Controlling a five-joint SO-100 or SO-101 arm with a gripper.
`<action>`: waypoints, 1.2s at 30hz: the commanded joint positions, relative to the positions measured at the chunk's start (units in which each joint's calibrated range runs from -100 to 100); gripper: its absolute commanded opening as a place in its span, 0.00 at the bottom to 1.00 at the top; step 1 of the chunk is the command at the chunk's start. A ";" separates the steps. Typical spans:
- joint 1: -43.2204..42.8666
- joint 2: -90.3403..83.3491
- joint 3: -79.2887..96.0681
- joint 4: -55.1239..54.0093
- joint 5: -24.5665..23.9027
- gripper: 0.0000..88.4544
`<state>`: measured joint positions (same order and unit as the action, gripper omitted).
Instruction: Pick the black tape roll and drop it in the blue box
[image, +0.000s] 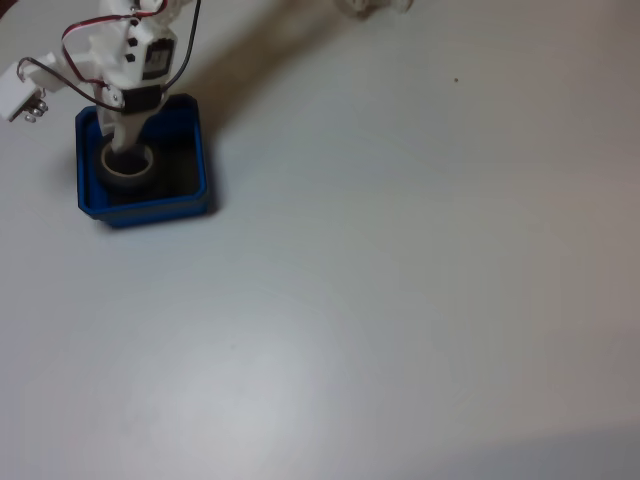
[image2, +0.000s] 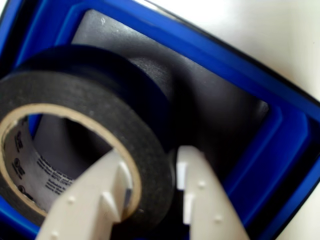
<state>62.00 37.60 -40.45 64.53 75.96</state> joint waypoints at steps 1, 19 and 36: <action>0.58 -0.47 -4.48 -0.51 0.39 0.01; 0.48 2.96 -4.39 0.24 0.39 0.01; 0.58 5.21 -4.30 0.32 0.39 0.02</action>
<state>62.20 44.03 -40.45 64.53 76.04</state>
